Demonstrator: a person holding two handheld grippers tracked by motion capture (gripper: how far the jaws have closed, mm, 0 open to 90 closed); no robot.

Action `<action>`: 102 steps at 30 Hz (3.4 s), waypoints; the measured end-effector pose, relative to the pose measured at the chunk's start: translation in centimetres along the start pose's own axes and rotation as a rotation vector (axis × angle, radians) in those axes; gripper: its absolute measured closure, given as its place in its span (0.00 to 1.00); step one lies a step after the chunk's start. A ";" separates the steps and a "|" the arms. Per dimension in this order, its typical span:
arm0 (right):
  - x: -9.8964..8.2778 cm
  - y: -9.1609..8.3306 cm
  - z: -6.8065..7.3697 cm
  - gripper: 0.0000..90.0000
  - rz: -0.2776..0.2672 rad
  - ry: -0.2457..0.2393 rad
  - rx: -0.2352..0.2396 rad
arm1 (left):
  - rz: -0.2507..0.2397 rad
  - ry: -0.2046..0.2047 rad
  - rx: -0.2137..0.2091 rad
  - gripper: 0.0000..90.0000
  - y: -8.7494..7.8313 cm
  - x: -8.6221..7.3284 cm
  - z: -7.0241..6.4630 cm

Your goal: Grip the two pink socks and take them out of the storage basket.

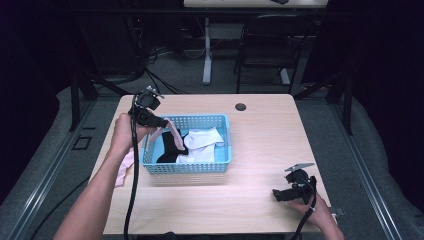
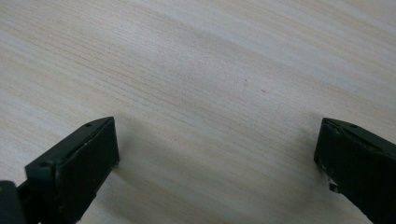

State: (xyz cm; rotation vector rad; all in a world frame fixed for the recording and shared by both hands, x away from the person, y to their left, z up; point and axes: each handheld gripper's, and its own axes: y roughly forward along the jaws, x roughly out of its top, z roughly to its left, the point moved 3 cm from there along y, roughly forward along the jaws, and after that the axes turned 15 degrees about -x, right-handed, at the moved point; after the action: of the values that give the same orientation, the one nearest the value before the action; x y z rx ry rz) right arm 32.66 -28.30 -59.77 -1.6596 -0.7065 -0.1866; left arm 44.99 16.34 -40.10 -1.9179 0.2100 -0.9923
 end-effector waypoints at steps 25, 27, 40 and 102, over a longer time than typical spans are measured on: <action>0.0 0.0 0.0 0.00 0.000 0.000 0.000 | -0.038 -0.042 0.094 0.93 -9.0 -5.5 0.8; 0.0 0.0 0.0 0.00 0.000 -0.001 0.000 | -0.039 -0.054 0.097 0.93 -9.4 -6.3 1.1; 0.0 0.0 0.0 0.00 0.001 0.001 0.000 | -0.016 -0.151 0.099 0.92 -9.7 -12.5 2.8; 0.0 0.0 0.1 0.00 -0.005 0.011 0.002 | 0.000 -0.213 0.043 0.00 4.2 -23.0 -0.6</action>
State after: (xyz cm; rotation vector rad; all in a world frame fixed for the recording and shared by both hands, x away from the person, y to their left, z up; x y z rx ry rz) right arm 32.62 -28.25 -59.80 -1.6536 -0.7020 -0.1987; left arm 30.47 25.38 -56.01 -1.9673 0.0654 -0.7791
